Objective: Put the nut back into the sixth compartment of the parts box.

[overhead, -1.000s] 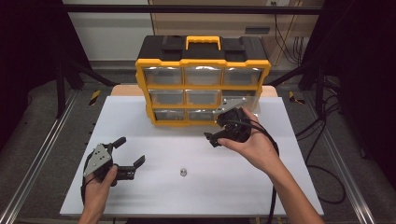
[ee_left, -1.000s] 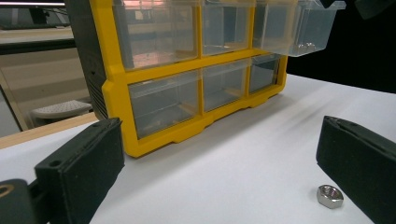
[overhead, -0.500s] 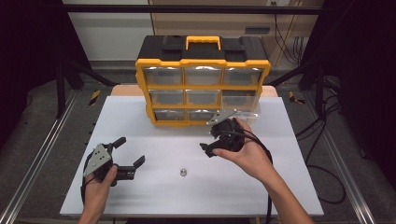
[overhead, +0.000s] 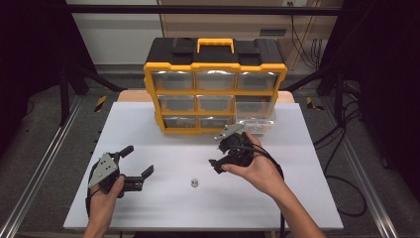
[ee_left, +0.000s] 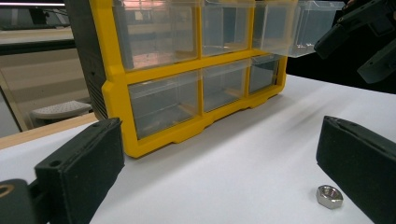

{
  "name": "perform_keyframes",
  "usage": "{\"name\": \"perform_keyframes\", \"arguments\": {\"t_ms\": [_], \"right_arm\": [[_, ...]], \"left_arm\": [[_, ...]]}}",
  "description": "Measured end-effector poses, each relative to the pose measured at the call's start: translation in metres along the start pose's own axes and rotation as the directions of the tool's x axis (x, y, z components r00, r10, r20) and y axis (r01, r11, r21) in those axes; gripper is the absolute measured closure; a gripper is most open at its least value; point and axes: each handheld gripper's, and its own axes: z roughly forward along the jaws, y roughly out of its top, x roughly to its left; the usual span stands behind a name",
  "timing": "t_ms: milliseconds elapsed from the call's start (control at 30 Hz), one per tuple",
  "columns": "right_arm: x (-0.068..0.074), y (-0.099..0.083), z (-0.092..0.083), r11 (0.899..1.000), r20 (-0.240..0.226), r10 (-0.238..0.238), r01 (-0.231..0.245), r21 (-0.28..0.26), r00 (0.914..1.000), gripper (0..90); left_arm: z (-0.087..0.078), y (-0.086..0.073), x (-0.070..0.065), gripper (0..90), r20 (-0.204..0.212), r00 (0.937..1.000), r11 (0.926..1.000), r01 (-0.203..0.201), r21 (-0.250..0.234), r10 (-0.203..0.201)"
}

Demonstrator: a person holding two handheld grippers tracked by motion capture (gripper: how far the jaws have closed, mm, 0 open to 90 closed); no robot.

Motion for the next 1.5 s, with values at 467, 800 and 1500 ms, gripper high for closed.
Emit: {"name": "perform_keyframes", "arguments": {"t_ms": [467, 800, 1500], "right_arm": [[0.014, -0.005, 0.021, 0.999, -0.033, -0.020, 0.022, 0.043, 0.9993, 10.6], [0.022, -0.008, 0.031, 0.995, -0.046, -0.044, 0.048, 0.083, 0.9980, 10.1], [0.040, -0.007, 0.050, 0.988, -0.068, -0.079, 0.087, 0.124, 0.9946, 10.4]], "left_arm": [[0.000, 0.000, 0.000, 0.9, -0.001, 1.0000, 1.0000, 0.000, -0.001, 0.000], [-0.001, 0.000, 0.000, 0.9, -0.001, 1.0000, 1.0000, -0.001, -0.002, 0.001], [-0.001, 0.000, 0.000, 1.0, -0.001, 1.0000, 1.0000, 0.003, -0.007, -0.003]]}}
